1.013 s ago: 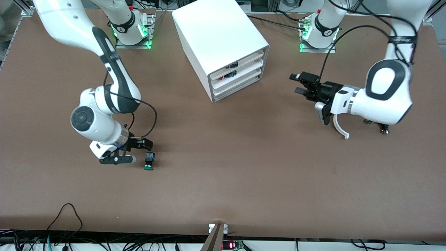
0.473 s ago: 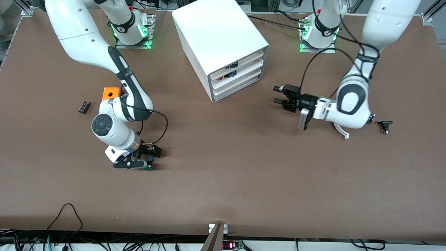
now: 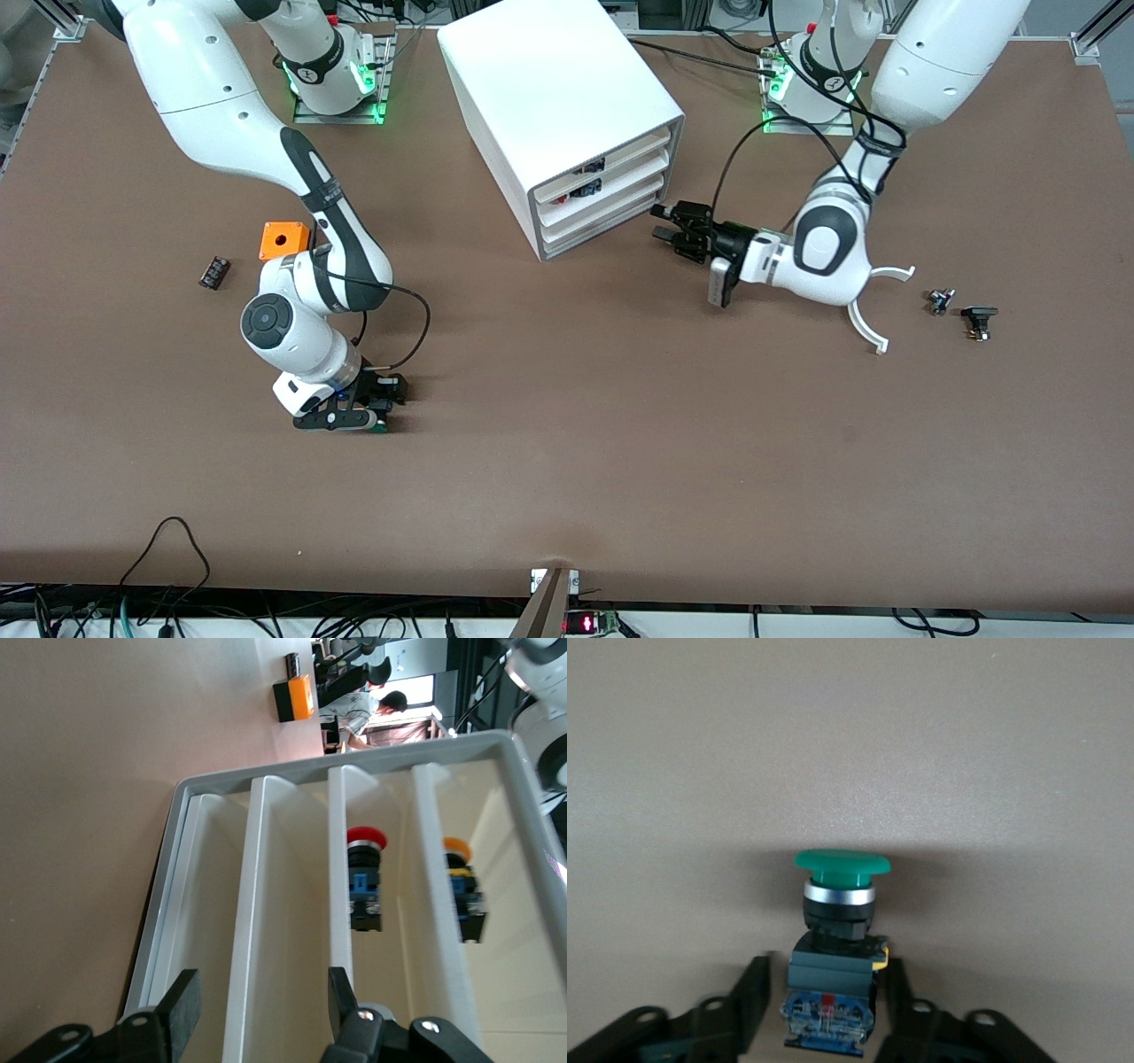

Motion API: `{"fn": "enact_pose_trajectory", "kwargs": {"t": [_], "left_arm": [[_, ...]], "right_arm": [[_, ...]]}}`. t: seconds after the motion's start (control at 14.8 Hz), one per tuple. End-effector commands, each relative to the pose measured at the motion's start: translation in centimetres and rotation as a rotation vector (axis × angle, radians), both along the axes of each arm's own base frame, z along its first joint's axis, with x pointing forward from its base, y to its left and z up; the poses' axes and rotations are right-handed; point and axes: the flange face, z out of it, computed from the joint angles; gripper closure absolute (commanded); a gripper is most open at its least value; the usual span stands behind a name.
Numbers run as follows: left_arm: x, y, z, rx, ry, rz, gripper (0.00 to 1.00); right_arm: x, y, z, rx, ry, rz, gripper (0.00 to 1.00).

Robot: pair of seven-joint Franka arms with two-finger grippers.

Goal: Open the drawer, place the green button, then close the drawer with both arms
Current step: 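Grasp the green button with the right gripper while the left gripper grips the drawer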

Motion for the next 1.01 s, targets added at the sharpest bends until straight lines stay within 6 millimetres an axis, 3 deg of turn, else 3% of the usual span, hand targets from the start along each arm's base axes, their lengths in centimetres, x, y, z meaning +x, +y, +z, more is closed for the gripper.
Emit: {"fn": "enact_pose_trajectory", "kwargs": {"t": [0.0,0.07,0.34,0.47,0.81,0.88,0.95], "left_arm": [[-1.8,-1.0,-0.6,0.002,-0.034,0.026,0.34],[-2.2,-1.4,-0.7,-0.006,-0.031,0.028,0.34],[-3.2,-1.5,-1.9,-0.029,-0.062,0.009,0.42],[-4.1,-2.1,-2.9,-0.036,-0.074,0.014,0.43],[-5.7,-3.6,-3.1,-0.026,-0.076,-0.005,0.47],[-5.7,-3.6,-3.1,-0.033,-0.088,-0.008,0.70],[-5.8,-3.5,-3.2,-0.042,-0.110,-0.015,1.00]], "right_arm": [[0.7,0.2,0.3,0.002,-0.018,-0.001,0.81],[0.7,0.2,0.4,0.008,-0.018,-0.011,0.99],[1.2,-0.5,0.9,0.029,-0.015,-0.063,1.00],[1.5,0.8,1.8,0.059,0.011,-0.172,1.00],[2.1,4.5,5.8,0.077,0.108,-0.363,1.00],[2.2,5.4,6.7,0.078,0.127,-0.398,1.00],[2.2,6.4,7.6,0.082,0.141,-0.443,1.00]]}}
